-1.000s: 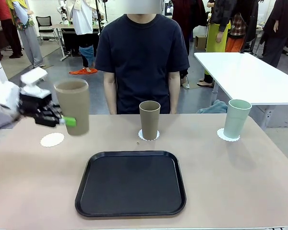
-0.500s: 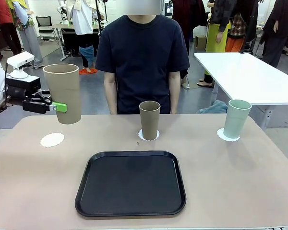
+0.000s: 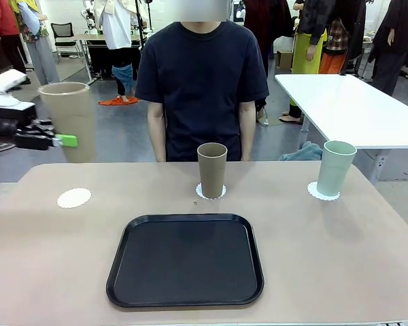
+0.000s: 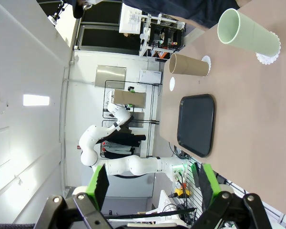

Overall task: Place coasters on the table and set cups on them.
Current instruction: Take one Reusable plastic cup from the Flat Tray and place it on a coaster set by the human.

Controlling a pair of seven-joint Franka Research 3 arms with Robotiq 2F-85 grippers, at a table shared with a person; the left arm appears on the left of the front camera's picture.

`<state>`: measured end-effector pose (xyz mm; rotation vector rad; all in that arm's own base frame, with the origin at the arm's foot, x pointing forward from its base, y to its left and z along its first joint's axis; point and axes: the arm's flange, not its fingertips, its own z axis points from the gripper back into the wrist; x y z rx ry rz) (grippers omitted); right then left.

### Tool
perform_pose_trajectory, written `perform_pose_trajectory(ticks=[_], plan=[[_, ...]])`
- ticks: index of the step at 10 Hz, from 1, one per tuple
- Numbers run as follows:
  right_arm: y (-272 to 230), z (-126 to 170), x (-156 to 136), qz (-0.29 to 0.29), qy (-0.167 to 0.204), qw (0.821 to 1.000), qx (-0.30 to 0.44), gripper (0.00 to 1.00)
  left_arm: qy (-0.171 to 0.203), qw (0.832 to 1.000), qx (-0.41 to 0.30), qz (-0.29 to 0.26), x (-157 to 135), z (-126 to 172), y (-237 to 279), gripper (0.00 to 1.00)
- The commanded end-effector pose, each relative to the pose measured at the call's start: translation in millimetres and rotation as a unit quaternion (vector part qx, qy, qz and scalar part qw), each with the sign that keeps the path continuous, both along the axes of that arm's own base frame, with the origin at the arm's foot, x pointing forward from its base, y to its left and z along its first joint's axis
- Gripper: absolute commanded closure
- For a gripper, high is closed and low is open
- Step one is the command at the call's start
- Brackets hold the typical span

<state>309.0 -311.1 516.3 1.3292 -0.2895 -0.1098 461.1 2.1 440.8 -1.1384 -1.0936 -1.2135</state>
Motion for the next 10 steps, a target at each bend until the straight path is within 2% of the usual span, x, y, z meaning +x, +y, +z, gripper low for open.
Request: perform_pose_trajectory(ticks=[1,2,4,5,7,10], plan=[[2,3,0,-0.004,0.004,1.0,0.009,0.0,-0.04,0.999,-0.011,0.031,39,2,46,0.16],[2,3,0,-0.004,0.004,1.0,0.009,0.0,-0.059,0.996,-0.011,0.058,39,-4,76,0.16],[2,3,0,-0.004,0.004,1.0,0.009,0.0,-0.085,0.992,0.007,0.092,70,-10,113,0.16],[2,3,0,-0.004,0.004,1.0,0.009,0.0,-0.084,0.991,0.004,0.1,73,-15,126,0.16],[2,3,0,-0.004,0.004,1.0,0.009,0.0,-0.07,0.993,0.013,0.094,62,-15,126,0.16],[2,3,0,-0.004,0.004,1.0,0.009,0.0,-0.07,0.993,0.013,0.094,62,-15,126,0.16]])
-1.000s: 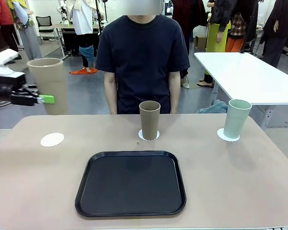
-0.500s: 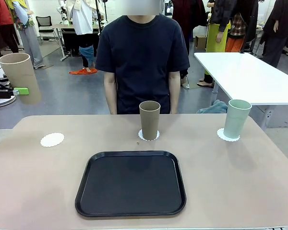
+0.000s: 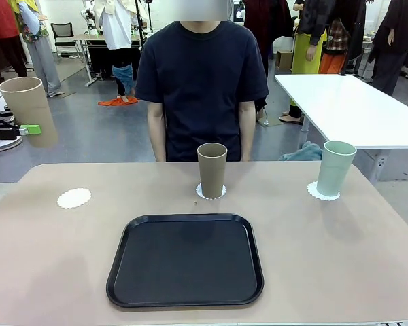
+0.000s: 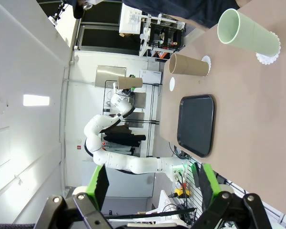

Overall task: Place coasters on the table and set cups on them.
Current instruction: Take one Reusable plastic cup from the Flat Tray and place it on a coaster set by the human.

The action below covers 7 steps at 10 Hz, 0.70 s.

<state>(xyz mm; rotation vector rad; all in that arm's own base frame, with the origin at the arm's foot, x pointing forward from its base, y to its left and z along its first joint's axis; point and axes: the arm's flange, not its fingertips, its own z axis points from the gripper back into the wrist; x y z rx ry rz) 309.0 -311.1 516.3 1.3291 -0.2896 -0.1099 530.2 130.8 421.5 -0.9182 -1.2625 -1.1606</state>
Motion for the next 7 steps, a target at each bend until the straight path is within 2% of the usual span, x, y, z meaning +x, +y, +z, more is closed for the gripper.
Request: perform_pose_trajectory(ticks=[1,2,3,4,5,7], plan=[[2,3,0,-0.004,0.004,1.0,0.009,0.0,0.0,1.0,0.002,-0.003,-7,4,-3,0.16],[2,3,0,-0.004,0.004,1.0,0.009,0.0,0.0,1.0,0.0,0.0,0,0,0,0.16],[2,3,0,-0.004,0.004,1.0,0.009,0.0,0.03,0.999,-0.019,-0.026,19,-21,7,0.16],[2,3,0,-0.004,0.004,1.0,0.009,0.0,0.035,0.999,-0.025,-0.033,32,-41,12,0.16],[2,3,0,-0.004,0.004,1.0,0.009,0.0,0.055,0.998,-0.027,-0.031,39,-66,17,0.16],[2,3,0,-0.004,0.004,1.0,0.009,0.0,0.065,0.998,-0.012,-0.016,50,-104,23,0.16]])
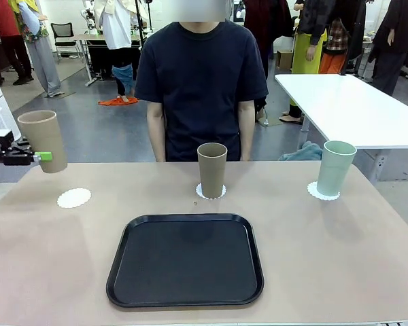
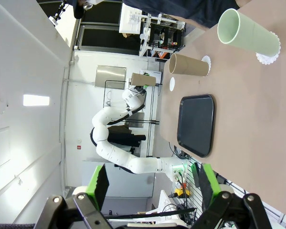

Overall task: Place coasters on the table and set cups on them.
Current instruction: Take one Reusable plastic cup from the Flat Tray and place it on a coaster set by the human.

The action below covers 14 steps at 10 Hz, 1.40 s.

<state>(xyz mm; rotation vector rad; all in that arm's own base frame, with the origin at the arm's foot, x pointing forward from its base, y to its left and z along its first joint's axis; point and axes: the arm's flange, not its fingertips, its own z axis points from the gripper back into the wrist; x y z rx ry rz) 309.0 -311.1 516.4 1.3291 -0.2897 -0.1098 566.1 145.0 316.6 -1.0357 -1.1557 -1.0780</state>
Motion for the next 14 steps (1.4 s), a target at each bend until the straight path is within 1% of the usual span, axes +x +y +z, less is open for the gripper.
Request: perform_pose_trajectory(ticks=[1,3,6,7,8,10,11,13,14], plan=[[2,3,0,-0.004,0.004,1.0,0.009,0.0,-0.006,1.0,0.013,0.003,17,-19,11,0.16],[2,3,0,-0.004,0.004,1.0,0.009,0.0,-0.01,1.0,0.013,0.001,15,-52,10,0.16],[2,3,0,-0.004,0.004,1.0,0.009,0.0,-0.005,0.999,-0.004,-0.032,0,-75,-5,0.16],[2,3,0,-0.004,0.004,1.0,0.009,0.0,-0.006,0.999,-0.006,-0.041,-5,-80,-8,0.16],[2,3,0,-0.004,0.004,1.0,0.009,0.0,-0.005,0.999,-0.006,-0.051,-2,-83,-13,0.16],[2,3,0,-0.004,0.004,1.0,0.009,0.0,-0.008,0.998,-0.011,-0.06,-12,-93,-19,0.16],[2,3,0,-0.004,0.004,1.0,0.009,0.0,-0.01,0.997,-0.008,-0.071,-9,-93,-23,0.16],[2,3,0,-0.004,0.004,1.0,0.009,0.0,-0.015,0.997,-0.011,-0.074,-14,-96,-24,0.16],[2,3,0,-0.004,0.004,1.0,0.009,0.0,-0.016,0.997,-0.009,-0.081,-10,-95,-25,0.16]])
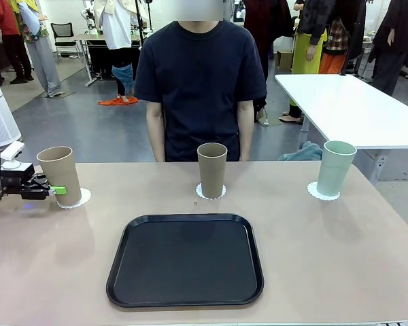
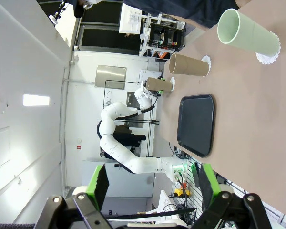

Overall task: Place coasters on the table and set cups on them.
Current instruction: Take one Reusable plastic cup from the Flat Tray and place it on a coaster set by the human.

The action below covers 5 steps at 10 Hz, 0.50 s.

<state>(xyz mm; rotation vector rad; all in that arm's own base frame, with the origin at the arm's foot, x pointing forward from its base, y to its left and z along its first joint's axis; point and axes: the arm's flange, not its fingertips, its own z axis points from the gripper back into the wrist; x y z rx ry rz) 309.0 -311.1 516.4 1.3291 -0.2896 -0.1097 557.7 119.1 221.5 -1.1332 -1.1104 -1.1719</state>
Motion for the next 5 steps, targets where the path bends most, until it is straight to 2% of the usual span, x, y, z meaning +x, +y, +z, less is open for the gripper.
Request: perform_pose_trajectory(ticks=[1,5], plan=[[2.1,2.7,-0.3,-0.004,0.004,1.0,0.009,0.0,-0.02,1.0,-0.002,-0.019,-2.3,-1.9,-0.2,0.16],[2.1,2.7,-0.3,-0.004,0.004,1.0,0.009,0.0,-0.022,1.0,-0.005,-0.02,2.9,-8.3,-4.1,0.16]])
